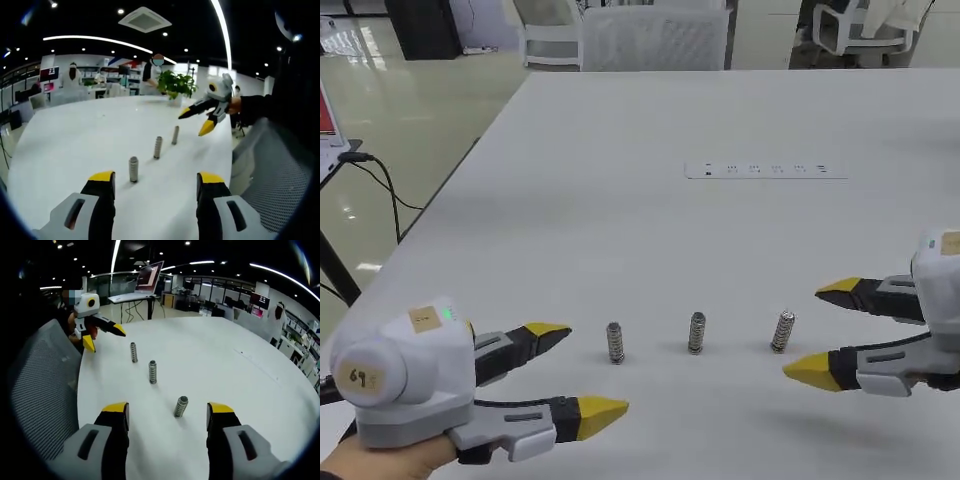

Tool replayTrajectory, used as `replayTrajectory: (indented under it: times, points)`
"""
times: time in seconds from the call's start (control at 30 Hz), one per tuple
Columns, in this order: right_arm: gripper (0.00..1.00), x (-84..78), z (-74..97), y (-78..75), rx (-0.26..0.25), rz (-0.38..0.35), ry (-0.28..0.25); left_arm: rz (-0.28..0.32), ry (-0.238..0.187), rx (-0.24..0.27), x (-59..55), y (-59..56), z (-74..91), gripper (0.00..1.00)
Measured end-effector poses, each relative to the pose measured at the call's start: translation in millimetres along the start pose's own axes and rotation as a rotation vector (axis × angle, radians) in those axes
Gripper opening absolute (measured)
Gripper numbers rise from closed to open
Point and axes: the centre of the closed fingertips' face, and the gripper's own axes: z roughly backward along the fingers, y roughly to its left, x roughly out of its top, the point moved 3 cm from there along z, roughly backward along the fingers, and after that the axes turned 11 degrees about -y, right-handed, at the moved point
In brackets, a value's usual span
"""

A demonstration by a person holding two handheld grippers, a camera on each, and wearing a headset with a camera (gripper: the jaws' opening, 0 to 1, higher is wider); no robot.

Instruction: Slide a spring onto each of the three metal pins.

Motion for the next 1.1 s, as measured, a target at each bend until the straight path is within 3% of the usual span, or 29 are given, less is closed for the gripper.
replayTrajectory:
  times: [0.33,0.63,1.1]
  points:
    - [0.64,-4.4,2.3,0.3,-0.053,-0.028,-0.050,0.036,-0.026,0.031,-6.0,1.9,-0.6,0.62]
    - [0.65,-8.1,-2.0,3.2,-0.050,-0.036,-0.048,0.046,-0.034,0.057,-7.0,2.8,-0.5,0.63]
    - [0.66,-10.3,-3.5,3.8,-0.043,-0.038,-0.047,0.031,-0.007,0.047,-12.8,-2.7,-3.2,0.64]
